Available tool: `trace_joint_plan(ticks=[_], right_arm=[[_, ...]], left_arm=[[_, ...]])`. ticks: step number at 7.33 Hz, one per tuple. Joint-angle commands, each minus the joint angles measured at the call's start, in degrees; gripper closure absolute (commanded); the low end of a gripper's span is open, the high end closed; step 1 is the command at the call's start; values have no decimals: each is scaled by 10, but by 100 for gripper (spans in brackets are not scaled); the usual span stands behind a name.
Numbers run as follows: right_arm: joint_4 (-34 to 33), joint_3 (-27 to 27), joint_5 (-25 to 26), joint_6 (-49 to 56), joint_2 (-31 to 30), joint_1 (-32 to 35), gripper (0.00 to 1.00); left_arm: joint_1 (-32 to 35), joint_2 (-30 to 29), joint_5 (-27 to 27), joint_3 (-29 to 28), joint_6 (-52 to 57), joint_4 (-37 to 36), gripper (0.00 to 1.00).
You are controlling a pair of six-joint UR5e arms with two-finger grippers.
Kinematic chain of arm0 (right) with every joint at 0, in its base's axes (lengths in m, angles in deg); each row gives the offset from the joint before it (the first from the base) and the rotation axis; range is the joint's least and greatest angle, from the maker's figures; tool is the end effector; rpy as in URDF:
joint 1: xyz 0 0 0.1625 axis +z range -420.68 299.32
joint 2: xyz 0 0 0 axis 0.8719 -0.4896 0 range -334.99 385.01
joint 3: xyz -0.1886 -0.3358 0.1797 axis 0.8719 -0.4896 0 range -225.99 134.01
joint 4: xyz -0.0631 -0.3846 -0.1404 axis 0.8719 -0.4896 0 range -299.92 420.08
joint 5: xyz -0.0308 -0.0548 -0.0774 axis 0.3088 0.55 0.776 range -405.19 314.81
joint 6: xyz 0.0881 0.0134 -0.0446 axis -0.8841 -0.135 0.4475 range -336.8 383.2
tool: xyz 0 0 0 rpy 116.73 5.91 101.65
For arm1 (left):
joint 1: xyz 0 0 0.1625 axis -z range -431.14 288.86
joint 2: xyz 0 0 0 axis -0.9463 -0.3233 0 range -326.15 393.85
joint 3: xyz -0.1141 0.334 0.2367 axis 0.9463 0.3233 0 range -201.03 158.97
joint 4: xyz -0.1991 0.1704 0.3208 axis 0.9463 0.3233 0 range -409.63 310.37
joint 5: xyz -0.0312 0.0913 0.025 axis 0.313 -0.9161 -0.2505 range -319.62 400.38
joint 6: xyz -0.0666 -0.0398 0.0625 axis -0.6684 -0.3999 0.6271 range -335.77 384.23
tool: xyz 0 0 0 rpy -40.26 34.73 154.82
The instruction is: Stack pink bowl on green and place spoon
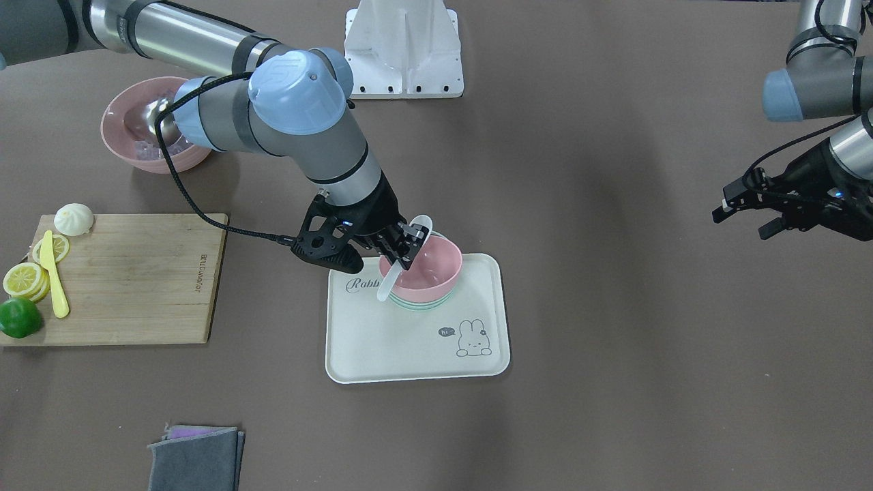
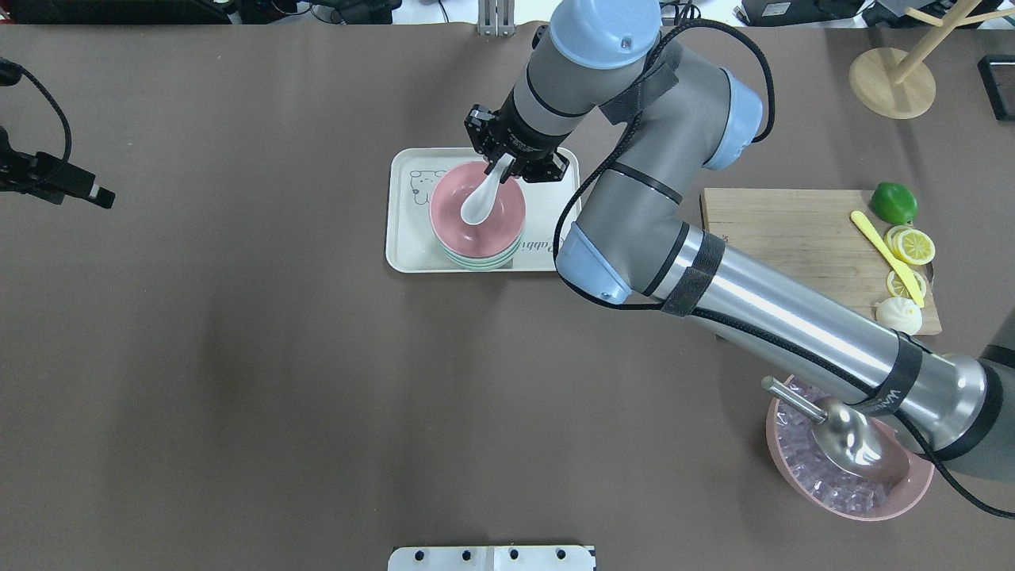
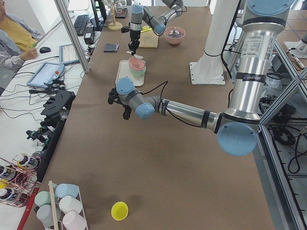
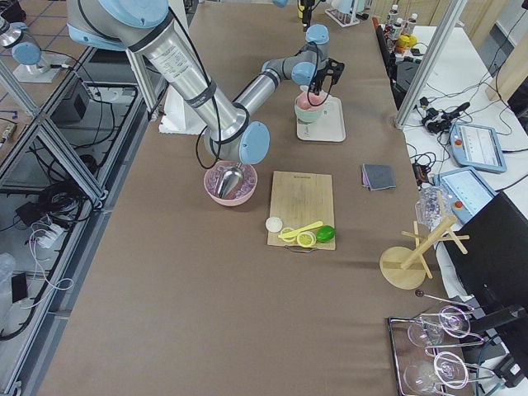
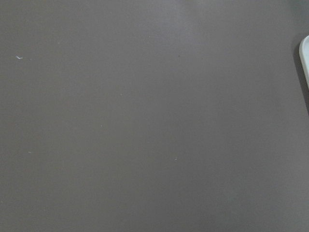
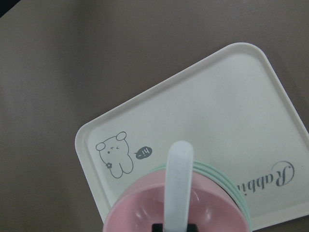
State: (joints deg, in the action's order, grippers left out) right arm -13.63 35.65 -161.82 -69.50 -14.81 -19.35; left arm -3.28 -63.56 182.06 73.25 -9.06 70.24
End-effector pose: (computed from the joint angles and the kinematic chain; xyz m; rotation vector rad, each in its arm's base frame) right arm -0.5024 -0.5599 0.1355 -0.0715 -1.0873 0.4565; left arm 0.1579 -0.5343 0.4845 0.1959 1.0718 0.1519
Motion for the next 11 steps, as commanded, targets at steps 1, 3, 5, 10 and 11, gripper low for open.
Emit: trace_joint_plan(ticks=[1, 3, 5, 10, 11], right_arm=[[7, 2, -8, 4, -2, 10, 0], [5, 26, -88, 34, -38, 61, 0], [0, 86, -149, 203, -166, 147, 0], [-3, 58, -199, 770, -433, 366, 0], [-3, 45, -179, 841, -460, 381, 0]], left_arm=[[-1, -1, 0, -4, 0, -2, 1], [3, -2, -2, -9, 1, -1, 1], [35, -1, -8, -48, 81, -4, 2], [118, 60, -114, -63, 381, -139, 1], [120, 97, -115, -54, 387, -134, 1]])
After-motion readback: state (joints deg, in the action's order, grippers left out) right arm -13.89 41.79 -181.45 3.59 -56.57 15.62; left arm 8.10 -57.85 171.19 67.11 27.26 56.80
